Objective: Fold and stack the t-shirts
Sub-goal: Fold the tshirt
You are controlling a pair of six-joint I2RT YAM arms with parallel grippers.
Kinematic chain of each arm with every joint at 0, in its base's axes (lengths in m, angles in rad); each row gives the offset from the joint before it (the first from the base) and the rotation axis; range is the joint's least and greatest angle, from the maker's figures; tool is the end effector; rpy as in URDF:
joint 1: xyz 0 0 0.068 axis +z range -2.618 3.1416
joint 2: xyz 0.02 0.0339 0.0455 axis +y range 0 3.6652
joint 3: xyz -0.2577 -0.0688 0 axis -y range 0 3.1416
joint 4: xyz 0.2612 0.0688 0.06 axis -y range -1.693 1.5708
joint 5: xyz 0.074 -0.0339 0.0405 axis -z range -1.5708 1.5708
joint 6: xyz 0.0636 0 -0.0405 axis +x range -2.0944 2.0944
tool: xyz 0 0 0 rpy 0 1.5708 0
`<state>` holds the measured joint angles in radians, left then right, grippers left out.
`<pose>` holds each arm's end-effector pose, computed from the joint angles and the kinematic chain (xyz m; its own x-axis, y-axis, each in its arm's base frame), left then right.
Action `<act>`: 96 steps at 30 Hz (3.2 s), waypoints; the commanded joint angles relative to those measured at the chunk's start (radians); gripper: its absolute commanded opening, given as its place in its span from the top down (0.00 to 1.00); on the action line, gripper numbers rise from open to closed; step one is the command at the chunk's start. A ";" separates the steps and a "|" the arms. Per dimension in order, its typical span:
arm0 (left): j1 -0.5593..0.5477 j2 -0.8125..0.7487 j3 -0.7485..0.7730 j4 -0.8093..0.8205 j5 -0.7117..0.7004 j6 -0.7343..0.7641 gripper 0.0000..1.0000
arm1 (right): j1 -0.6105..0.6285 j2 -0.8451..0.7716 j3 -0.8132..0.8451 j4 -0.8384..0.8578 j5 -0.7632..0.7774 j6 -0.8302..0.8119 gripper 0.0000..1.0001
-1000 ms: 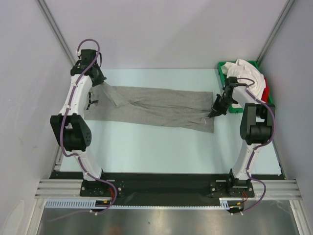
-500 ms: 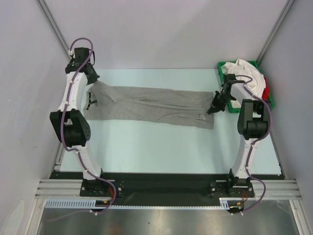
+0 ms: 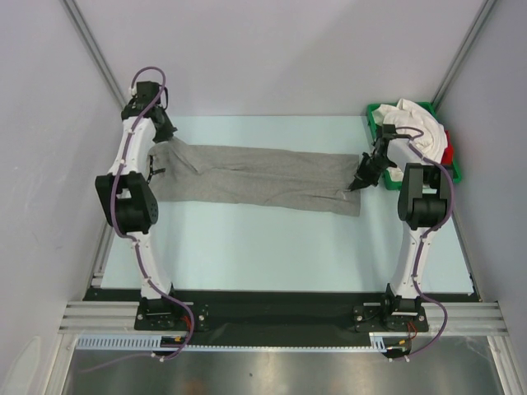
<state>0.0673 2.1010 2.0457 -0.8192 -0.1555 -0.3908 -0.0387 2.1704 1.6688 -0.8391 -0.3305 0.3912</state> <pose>0.5004 0.0436 0.2763 -0.6447 -0.4206 -0.6383 -0.4447 0.8856 -0.1345 0.4544 0.0031 0.1226 -0.9137 0.3963 -0.0904 0.3364 0.8620 0.3791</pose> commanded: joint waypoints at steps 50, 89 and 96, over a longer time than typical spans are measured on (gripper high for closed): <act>0.401 -0.296 -0.886 0.370 0.318 -0.200 0.27 | -0.082 -0.317 -0.546 0.276 -0.110 0.106 0.36; 0.353 -0.211 -0.737 0.296 0.004 0.010 1.00 | -0.066 -0.363 -0.529 0.098 0.257 -0.046 1.00; 0.353 -0.242 -0.822 0.310 -0.012 0.035 1.00 | -0.085 -0.376 -0.572 0.081 0.258 -0.060 1.00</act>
<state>0.4126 1.8999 1.2510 -0.4873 -0.1028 -0.4042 -0.0994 1.8130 1.1290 -0.6807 -0.1764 0.3794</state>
